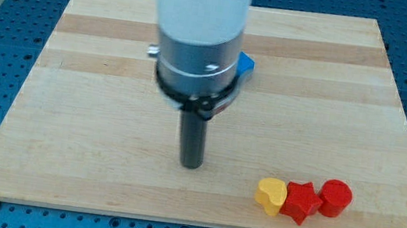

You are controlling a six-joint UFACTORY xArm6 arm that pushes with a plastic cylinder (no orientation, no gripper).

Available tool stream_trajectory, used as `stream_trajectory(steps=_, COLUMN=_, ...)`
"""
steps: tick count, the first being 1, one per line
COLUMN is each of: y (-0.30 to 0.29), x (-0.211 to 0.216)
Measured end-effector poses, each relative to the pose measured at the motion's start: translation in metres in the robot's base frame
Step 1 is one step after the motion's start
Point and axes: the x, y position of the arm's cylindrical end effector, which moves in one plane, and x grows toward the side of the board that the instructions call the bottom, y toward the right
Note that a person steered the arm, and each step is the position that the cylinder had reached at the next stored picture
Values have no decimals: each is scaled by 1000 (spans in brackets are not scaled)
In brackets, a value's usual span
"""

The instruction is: Push the red star a bit up

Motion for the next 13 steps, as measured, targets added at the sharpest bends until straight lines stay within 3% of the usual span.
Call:
stream_trajectory(steps=1, y=28, x=48)
stream_trajectory(steps=2, y=64, x=62)
stream_trajectory(steps=5, y=140, x=62)
stream_trajectory(steps=13, y=158, x=61)
